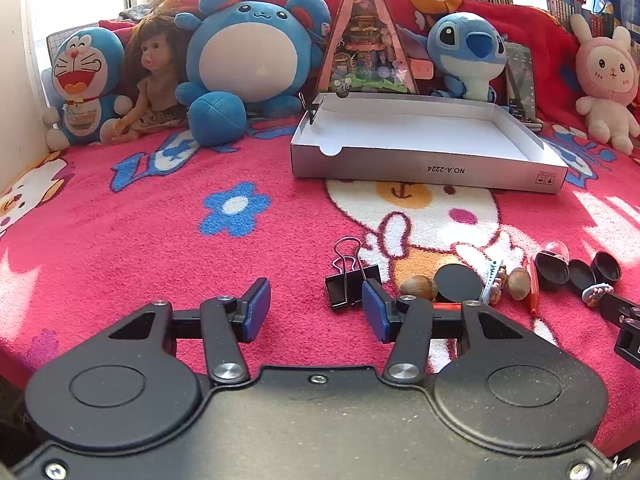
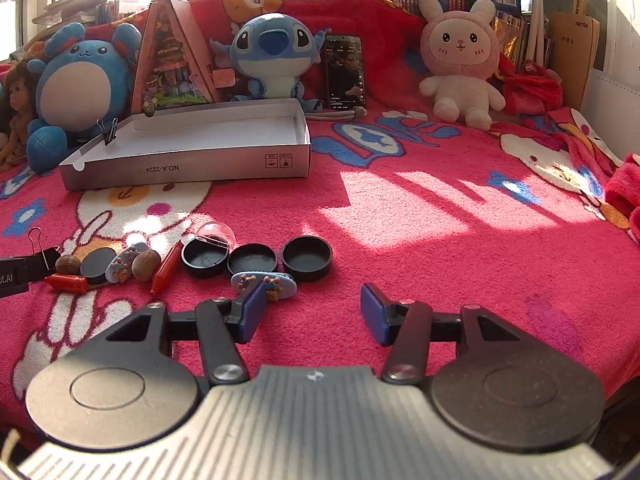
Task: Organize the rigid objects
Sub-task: 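Grasp the black binder clip with the left tool while the right tool grasps the blue toy eraser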
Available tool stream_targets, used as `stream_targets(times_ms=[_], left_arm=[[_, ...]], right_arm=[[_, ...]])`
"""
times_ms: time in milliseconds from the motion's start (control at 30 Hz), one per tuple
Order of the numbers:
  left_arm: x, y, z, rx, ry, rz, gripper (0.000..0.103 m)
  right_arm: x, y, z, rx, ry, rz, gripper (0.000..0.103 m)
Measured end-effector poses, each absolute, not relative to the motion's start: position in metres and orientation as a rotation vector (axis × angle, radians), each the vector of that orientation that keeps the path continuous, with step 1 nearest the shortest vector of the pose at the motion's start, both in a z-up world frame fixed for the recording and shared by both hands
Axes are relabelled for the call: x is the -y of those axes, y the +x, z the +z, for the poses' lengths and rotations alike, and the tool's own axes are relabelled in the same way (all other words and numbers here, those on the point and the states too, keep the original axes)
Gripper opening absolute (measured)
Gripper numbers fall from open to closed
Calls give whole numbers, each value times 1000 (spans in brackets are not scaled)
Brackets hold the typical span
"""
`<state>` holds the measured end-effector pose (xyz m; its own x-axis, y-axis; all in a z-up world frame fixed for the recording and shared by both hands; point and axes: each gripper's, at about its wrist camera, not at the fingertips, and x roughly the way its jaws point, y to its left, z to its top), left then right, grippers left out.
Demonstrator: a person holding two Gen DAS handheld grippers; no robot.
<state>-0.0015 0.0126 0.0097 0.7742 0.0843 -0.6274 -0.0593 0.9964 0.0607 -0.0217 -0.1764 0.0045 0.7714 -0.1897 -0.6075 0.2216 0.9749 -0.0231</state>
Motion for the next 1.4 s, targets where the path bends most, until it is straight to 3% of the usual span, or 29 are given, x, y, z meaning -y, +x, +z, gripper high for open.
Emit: stream_targets(times_ms=[400, 700, 1000, 1133, 1400], left_arm=[[-13, 5, 9, -688, -63, 57, 48], [-4, 11, 3, -676, -29, 31, 33], [-6, 9, 3, -654, 1, -27, 33], [-6, 7, 6, -648, 7, -41, 33], [-6, 6, 19, -633, 4, -72, 32]], right_arm=[[166, -25, 5, -611, 31, -111, 67], [166, -18, 1, -596, -8, -87, 67], [167, -15, -1, -603, -8, -56, 56], [165, -12, -1, -609, -15, -42, 45], [165, -15, 8, -608, -3, -37, 44]])
